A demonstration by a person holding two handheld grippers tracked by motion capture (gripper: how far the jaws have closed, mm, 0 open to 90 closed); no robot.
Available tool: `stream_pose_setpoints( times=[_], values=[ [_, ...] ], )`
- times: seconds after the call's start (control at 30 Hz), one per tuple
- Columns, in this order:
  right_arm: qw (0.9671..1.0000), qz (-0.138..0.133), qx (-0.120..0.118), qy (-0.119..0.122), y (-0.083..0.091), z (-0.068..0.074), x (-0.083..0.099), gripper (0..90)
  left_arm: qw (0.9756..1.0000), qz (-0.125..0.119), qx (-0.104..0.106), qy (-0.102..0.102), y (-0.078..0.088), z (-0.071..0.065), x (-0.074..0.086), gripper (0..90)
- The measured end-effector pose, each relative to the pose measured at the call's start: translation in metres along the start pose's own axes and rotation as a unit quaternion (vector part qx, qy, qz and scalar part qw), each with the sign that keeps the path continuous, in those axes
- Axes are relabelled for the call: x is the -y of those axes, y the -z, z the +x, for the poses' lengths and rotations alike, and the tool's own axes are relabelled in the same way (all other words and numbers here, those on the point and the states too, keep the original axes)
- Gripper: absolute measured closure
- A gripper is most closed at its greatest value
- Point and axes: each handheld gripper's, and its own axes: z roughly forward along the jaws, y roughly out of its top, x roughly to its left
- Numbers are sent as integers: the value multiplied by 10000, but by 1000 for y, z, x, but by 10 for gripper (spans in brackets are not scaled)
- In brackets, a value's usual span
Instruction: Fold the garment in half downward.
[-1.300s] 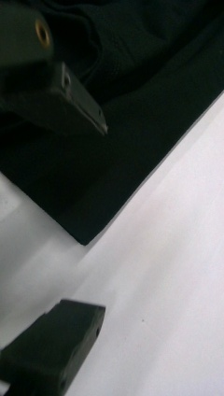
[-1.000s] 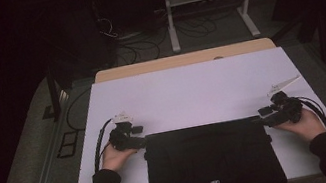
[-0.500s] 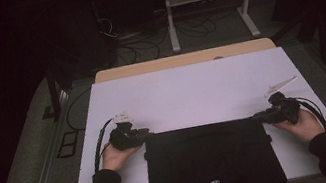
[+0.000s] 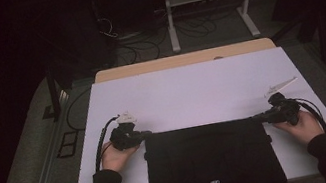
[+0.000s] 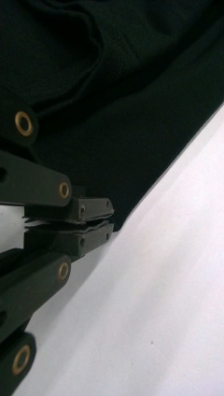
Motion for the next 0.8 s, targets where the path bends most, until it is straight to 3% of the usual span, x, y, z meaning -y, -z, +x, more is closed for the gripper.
stream_pose_setpoints(
  times=[0.07,0.27,0.33,0.63,0.8],
  values=[
    [10000,-22,41,26,0,0,0,857,9997,99,-107,-204,1,-3,-2,884],
    [9999,0,139,-68,0,2,-2,863,9986,209,-340,-334,0,-5,-3,886],
    [9998,-11,209,-67,0,3,-3,864,9972,259,-553,-439,1,-6,-4,888],
    [9989,-34,469,9,0,6,-8,867,9955,154,-820,-456,4,-5,-6,889],
    [9986,-174,500,-17,4,5,-13,867,9959,89,-821,-369,9,0,-8,889]
  ],
)
